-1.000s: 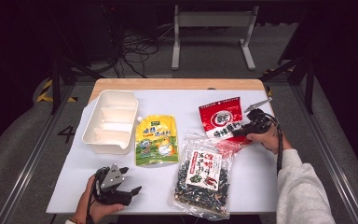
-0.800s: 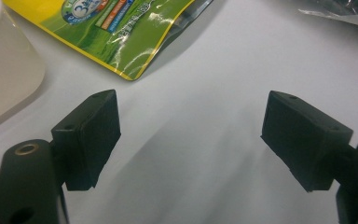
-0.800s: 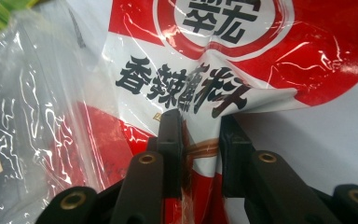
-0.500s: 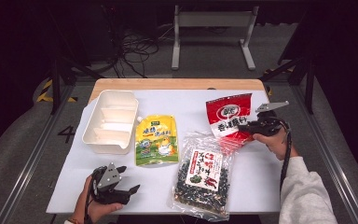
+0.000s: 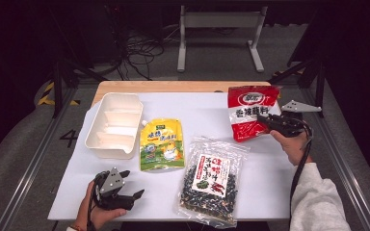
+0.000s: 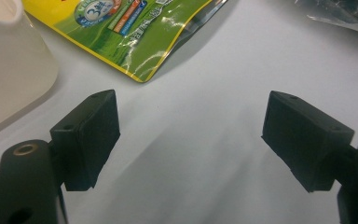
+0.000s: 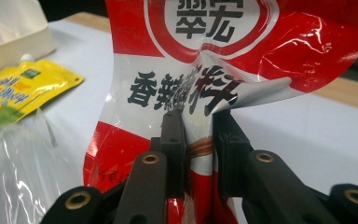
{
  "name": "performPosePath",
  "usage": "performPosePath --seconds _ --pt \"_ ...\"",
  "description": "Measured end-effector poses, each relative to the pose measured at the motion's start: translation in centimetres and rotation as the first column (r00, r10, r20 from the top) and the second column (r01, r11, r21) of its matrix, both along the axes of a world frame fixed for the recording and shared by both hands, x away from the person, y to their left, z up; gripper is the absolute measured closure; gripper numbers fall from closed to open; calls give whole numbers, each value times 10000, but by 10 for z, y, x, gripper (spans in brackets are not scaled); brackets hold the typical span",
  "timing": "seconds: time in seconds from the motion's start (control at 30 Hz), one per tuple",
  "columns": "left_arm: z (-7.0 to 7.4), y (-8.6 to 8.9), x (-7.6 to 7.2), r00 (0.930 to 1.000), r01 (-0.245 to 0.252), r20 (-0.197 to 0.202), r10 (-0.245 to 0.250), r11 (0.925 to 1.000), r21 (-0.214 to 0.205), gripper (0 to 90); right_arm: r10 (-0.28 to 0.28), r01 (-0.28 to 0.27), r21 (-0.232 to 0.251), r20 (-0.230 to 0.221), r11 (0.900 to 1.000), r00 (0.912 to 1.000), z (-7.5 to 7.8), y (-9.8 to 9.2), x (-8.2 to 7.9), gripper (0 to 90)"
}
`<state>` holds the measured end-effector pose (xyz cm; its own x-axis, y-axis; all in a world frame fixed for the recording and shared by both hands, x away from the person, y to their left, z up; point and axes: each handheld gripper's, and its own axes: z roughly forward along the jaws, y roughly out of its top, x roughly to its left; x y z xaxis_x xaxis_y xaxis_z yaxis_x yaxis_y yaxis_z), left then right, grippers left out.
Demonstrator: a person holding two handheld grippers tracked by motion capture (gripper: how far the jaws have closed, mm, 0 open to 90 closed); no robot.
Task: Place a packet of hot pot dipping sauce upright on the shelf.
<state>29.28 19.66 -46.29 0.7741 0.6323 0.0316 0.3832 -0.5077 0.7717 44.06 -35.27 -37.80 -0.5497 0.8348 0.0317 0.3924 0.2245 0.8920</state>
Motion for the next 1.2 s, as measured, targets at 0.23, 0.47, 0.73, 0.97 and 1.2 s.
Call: performPosePath --seconds 0.23,0.47,0.73,0.97,1.2 --pt "-2 -3 1 9999 141 41 -141 9999 -8 195 -34 19 381 373 9993 9993 7 -3 -4 755" --pt "-1 -4 0 9996 257 77 -256 9996 -107 209 102 -134 446 730 9989 9973 15 9 -7 755" --pt "1 0 -3 9996 -1 267 11 9993 -373 206 479 -551 675 1036 9962 9935 22 30 -12 755" --pt "3 3 -6 9995 0 320 12 9993 -368 208 1312 -1422 801 1289 9866 9829 29 81 -18 755" --pt "4 7 -10 9995 81 308 -67 9989 -465 233 2243 -2264 -49 1583 9740 9616 46 149 -17 755"
